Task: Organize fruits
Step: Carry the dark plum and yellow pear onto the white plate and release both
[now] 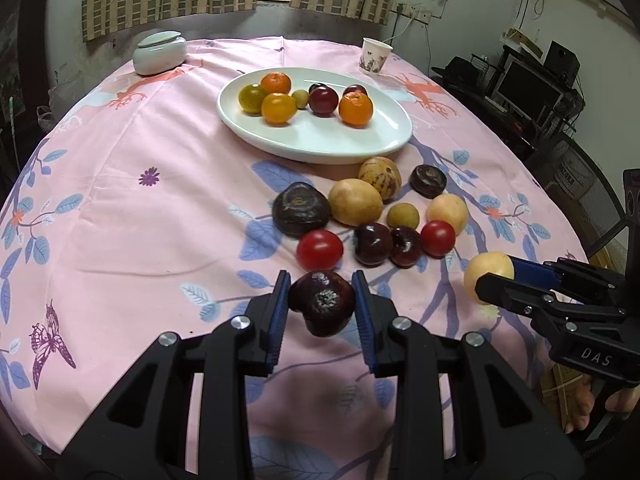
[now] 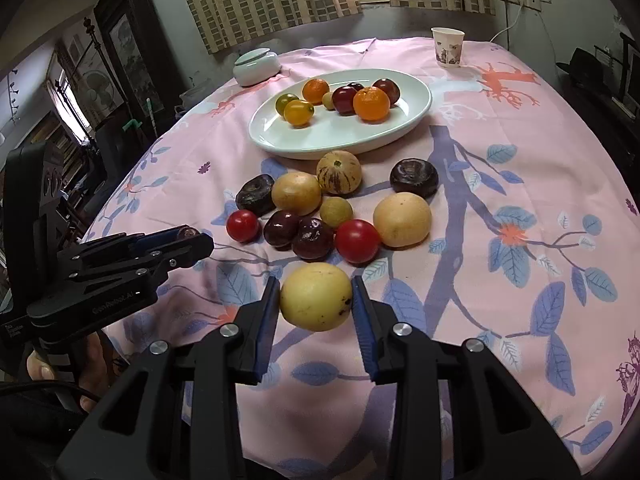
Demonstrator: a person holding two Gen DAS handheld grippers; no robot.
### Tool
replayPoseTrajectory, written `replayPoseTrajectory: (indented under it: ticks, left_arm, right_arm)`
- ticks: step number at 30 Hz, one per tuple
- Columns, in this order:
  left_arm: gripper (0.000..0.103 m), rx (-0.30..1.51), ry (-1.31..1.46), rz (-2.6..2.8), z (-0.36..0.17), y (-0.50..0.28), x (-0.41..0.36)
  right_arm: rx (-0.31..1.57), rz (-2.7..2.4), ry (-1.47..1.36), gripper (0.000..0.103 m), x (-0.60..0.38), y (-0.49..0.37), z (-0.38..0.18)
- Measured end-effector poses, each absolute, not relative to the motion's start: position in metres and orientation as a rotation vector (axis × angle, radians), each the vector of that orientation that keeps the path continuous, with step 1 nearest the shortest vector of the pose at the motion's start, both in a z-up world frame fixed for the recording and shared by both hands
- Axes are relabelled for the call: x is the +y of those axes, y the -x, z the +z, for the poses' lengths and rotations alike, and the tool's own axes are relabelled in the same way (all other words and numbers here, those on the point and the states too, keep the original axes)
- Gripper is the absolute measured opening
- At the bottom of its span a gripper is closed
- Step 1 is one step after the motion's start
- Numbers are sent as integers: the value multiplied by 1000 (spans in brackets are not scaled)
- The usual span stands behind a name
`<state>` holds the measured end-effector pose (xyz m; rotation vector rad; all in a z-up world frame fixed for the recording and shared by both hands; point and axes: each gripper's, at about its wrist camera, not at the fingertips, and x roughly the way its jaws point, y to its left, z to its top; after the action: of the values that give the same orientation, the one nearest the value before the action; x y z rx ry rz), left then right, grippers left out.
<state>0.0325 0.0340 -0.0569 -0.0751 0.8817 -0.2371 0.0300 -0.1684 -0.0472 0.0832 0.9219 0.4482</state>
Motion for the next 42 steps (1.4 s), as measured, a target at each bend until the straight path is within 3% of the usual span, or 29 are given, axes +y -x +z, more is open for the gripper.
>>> replayPoseTrajectory:
  ticks: [19,29,35,42]
  left_arm:
    - [31,880,61,-227,-44,-54,42]
    - [32,869,39,-222,14,-198,40]
    - [32,952,59,-169,-6,-275,32]
    - [32,1004,71,-166,-32,-303,32]
  right_arm:
    - [912,492,-43,36,-163,-62,-32]
    - [858,542,23,36,-140,-174,0]
    - [915,580,19,36,-112,-230,-18]
    - [931,566,75,36,-98,-255,-32]
